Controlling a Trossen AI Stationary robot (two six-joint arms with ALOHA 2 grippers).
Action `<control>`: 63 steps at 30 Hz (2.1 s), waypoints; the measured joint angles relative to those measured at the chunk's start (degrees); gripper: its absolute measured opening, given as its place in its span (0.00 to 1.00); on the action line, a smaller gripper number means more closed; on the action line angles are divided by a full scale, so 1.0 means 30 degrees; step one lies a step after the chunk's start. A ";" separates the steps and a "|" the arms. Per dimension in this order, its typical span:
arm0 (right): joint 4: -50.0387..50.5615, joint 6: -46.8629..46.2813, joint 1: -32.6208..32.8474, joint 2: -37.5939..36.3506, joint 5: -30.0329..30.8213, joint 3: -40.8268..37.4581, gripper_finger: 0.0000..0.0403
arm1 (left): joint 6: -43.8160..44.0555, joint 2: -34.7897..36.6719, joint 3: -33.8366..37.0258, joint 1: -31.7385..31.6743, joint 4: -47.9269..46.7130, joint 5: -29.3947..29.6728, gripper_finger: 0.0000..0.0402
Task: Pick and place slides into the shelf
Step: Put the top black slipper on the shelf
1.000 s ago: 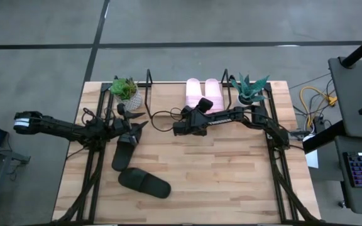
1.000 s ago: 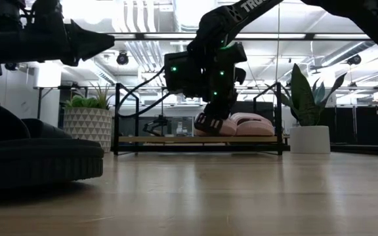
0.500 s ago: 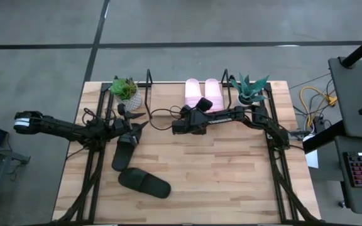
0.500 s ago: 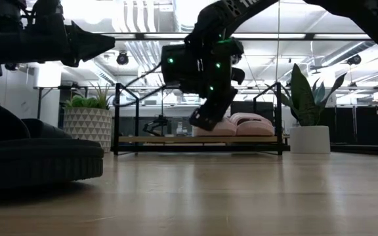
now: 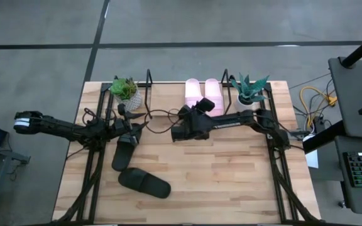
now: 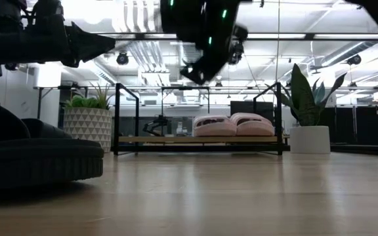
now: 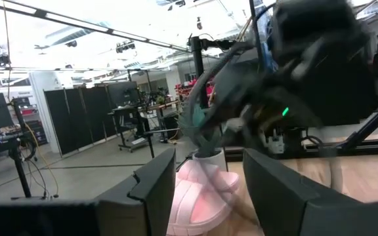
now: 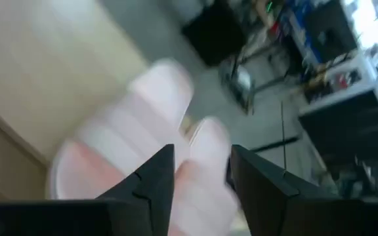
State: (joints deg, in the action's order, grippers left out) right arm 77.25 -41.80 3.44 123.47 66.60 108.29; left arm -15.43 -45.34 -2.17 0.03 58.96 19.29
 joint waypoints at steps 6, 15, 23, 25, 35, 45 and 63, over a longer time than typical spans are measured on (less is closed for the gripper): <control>-0.0021 -0.0474 0.2495 -0.2138 0.1818 -0.0179 0.30 | 0.0002 -0.0007 0.0000 0.0002 0.0000 -0.0025 0.41; -0.1034 -0.3564 0.7445 -0.4890 0.5963 -0.4847 0.28 | 0.0002 0.0007 0.0000 0.0002 0.0011 0.0031 0.41; -0.1141 -1.0054 1.0834 -0.7083 0.4058 -1.0268 0.27 | 0.0002 0.0036 -0.0056 -0.0005 0.0035 0.0023 0.41; -0.1741 -1.0643 1.1384 -0.7539 0.2255 -1.1133 0.27 | 0.0002 0.0044 -0.0131 -0.0005 0.0080 0.0020 0.41; -1.4651 -0.0730 1.1931 -0.9275 -0.8688 -1.4894 0.27 | 0.0003 0.0004 -0.0412 -0.0005 0.0189 -0.0003 0.41; -3.2031 1.6853 1.0858 -1.1057 -1.3895 -1.9989 0.24 | 0.0005 -0.0054 -0.0474 -0.0002 0.0133 -0.0038 0.41; -5.1320 1.8907 0.3737 -1.2188 -1.7874 -2.9540 0.19 | -0.0464 -0.0648 -0.0401 0.0009 0.0166 -0.0537 0.41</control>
State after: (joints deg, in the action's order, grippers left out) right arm -76.71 14.92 14.65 86.90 12.98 19.67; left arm -16.82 -47.29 -3.38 0.05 59.46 17.68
